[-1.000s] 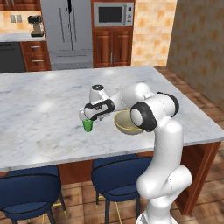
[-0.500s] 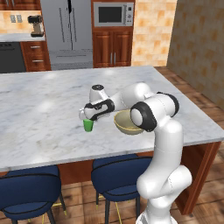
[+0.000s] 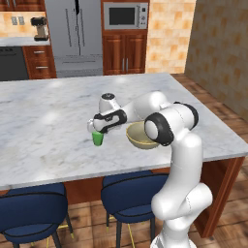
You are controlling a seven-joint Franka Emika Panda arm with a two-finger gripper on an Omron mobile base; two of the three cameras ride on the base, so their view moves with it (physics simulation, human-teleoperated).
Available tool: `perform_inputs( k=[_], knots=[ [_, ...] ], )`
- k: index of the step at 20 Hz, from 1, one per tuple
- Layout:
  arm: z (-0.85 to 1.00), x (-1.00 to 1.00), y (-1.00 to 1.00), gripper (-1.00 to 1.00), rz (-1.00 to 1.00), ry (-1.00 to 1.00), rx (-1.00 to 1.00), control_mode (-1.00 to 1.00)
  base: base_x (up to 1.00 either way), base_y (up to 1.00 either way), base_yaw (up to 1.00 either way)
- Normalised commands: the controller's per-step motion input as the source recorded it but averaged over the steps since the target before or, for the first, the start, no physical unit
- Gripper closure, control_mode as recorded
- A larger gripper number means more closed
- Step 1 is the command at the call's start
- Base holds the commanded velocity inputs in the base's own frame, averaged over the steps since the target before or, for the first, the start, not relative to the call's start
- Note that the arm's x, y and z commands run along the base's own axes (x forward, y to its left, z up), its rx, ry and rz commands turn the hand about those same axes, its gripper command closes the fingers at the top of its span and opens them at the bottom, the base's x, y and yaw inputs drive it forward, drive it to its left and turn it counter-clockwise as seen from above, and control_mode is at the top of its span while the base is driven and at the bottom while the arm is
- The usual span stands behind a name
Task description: Place the cup inside the bowl on the dining table and move the bowl to any counter.
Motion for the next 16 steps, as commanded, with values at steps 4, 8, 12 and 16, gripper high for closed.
perform_inputs(
  k=[4,8,12,16],
  knots=[
    [0.37,0.0,-0.07,1.0,0.0,0.0,0.0,-1.0,0.0,0.0,0.0],
    [0.43,0.0,-0.04,1.0,0.0,0.0,0.0,-1.0,0.0,0.0,0.0],
    [0.44,0.0,-0.14,1.0,0.0,0.0,0.0,-1.0,0.0,0.0,0.0],
    [0.39,0.0,-0.22,1.0,0.0,0.0,0.0,-1.0,0.0,0.0,0.0]
  ],
)
